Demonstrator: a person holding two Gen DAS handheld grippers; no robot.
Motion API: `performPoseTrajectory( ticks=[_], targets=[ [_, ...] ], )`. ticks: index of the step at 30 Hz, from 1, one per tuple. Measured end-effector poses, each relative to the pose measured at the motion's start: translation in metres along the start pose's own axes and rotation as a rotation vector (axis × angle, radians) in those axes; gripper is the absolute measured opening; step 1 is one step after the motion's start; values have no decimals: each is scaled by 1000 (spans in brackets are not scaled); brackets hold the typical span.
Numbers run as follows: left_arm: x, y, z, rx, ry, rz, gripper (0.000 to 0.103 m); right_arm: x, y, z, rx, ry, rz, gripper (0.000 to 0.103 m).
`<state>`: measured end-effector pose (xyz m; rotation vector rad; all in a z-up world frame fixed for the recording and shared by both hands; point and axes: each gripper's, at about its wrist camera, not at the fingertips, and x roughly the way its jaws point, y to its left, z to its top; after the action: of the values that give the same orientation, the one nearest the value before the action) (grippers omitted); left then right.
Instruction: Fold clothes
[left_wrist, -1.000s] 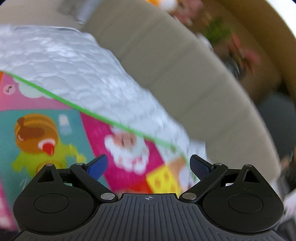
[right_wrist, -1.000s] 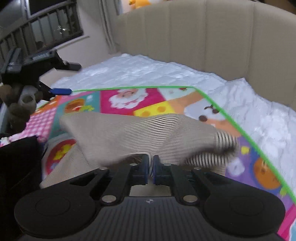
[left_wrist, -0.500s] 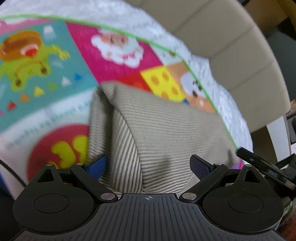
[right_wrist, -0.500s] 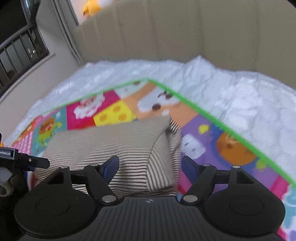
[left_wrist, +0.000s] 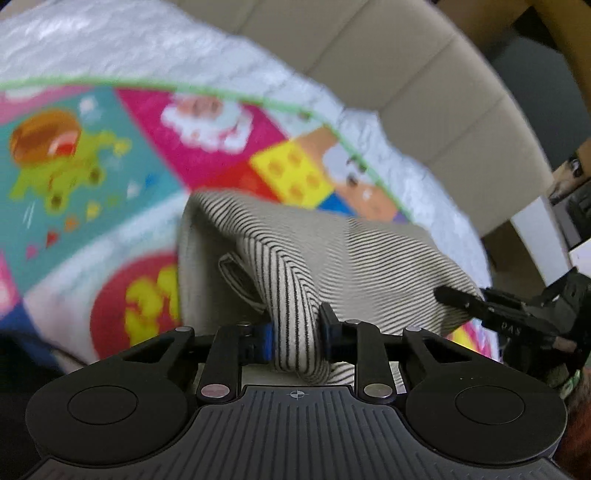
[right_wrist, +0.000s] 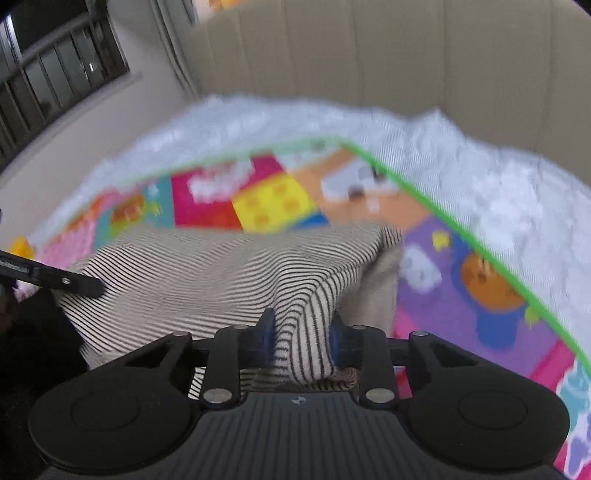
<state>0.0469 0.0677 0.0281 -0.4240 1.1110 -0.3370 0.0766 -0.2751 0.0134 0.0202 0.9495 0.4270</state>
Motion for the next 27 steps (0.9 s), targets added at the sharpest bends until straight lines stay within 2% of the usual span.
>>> performPoseTrajectory(
  ticks=[2,3,5,7,10,12,14,16,18,21,24,26,27],
  targets=[
    [18,5,-12,-18,66,78,30,18,0,-10,-16,55,-56,39],
    [24,6,-15,-26,87,105,37,23,1,-12,-27,59,-79,51],
    [28,6,-20,-38,107,137,42,26,0,-12,-19,50,-104,58],
    [24,2,-18,-39,97,139,62,20,0,-11,-5,21,-122,76],
    [3,-7,-17,-48,55,128,71,12,-5,-16,19,-27,-133,87],
    [-9,-16,-17,-60,29,86,77,11,-13,-18,71,-48,-128,88],
    [-15,-23,-19,-75,31,4,83,10,-22,-19,132,-65,-123,89],
    [-6,-31,-27,-96,103,-119,93,11,-31,-19,187,-74,-120,94],
    [14,-34,-37,-137,190,-200,94,12,-36,-20,222,-77,-118,96],
    [50,-25,-47,-237,256,-194,93,10,-38,-22,245,-92,-124,96],
    [72,-2,-50,-423,242,-195,91,6,-37,-24,246,-123,-121,96],
    [73,8,-48,-500,206,-205,87,3,-36,-25,238,-142,-121,97],
    [71,11,-46,-514,183,-197,76,3,-35,-24,231,-146,-123,97]
  ],
)
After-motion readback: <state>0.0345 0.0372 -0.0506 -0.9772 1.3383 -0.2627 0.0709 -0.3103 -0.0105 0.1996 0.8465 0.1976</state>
